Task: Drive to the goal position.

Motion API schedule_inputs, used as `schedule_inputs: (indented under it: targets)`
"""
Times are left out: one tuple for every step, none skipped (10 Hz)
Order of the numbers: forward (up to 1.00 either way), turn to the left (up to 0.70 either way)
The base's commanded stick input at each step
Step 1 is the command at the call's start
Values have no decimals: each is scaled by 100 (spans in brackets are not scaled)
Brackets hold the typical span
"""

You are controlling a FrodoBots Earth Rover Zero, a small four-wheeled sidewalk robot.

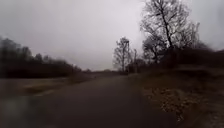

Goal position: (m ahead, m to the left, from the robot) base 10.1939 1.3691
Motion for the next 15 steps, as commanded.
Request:
schedule_inputs:
  targets:
    - [70,0]
    - [70,0]
    - [70,0]
    - [70,0]
    - [70,0]
    - [70,0]
    - [70,0]
    - [70,0]
    - [70,0]
    - [70,0]
    - [70,0]
    - [70,0]
    - [70,0]
    - [70,0]
    - [70,0]
